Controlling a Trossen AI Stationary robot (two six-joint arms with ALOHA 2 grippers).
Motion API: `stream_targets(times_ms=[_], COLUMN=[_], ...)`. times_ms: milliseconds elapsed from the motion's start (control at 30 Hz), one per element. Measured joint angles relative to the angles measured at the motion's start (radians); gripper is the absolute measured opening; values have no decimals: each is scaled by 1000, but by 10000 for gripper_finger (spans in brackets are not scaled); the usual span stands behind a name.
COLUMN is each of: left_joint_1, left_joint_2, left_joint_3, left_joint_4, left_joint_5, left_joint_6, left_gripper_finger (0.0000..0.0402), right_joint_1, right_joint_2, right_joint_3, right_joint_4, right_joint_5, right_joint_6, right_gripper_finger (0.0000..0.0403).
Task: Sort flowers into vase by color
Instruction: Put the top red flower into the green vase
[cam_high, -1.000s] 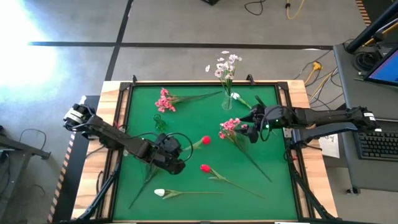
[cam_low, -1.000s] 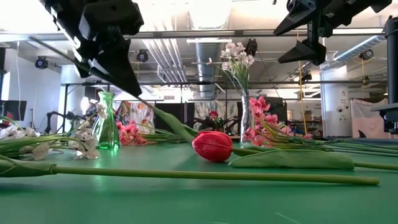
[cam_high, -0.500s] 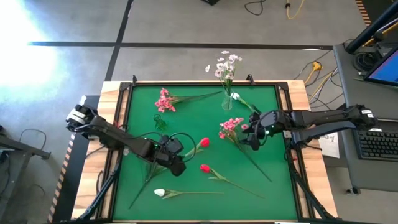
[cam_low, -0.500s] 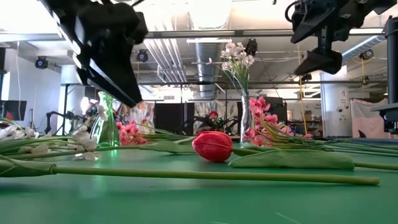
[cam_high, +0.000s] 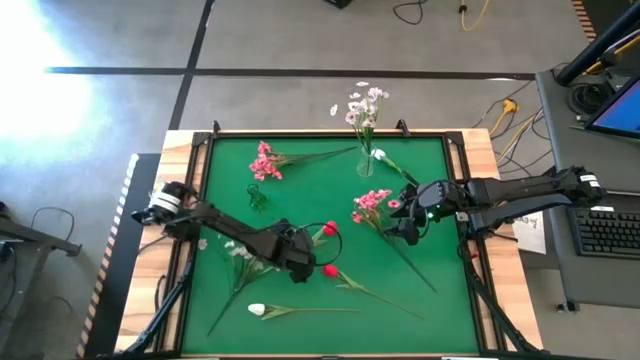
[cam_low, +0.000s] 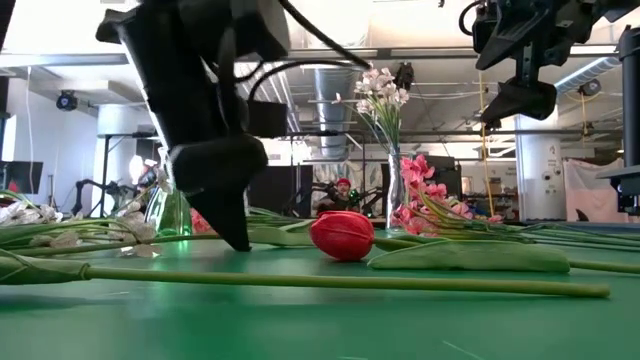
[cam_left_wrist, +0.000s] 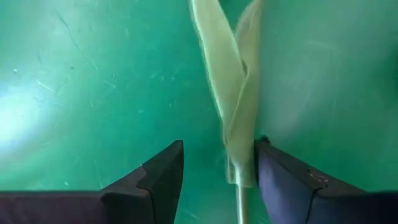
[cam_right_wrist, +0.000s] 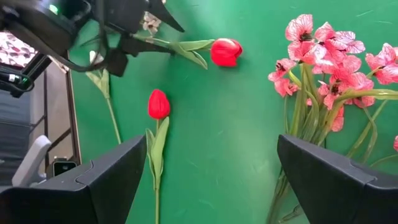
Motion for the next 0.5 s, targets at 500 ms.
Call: stream_targets(times_ms=[500], left_joint_1=[7], left_joint_2=[70], left_joint_3=[82], left_joint_4=[-108], left_joint_5=[-33], left_joint_6=[-60], left_gripper_finger=[17], right_joint_1=[0], right_joint_2=[0], right_joint_3=[0], right_joint_4=[0], right_joint_5=[7], right_joint_6=[-4], right_gripper_finger=[352])
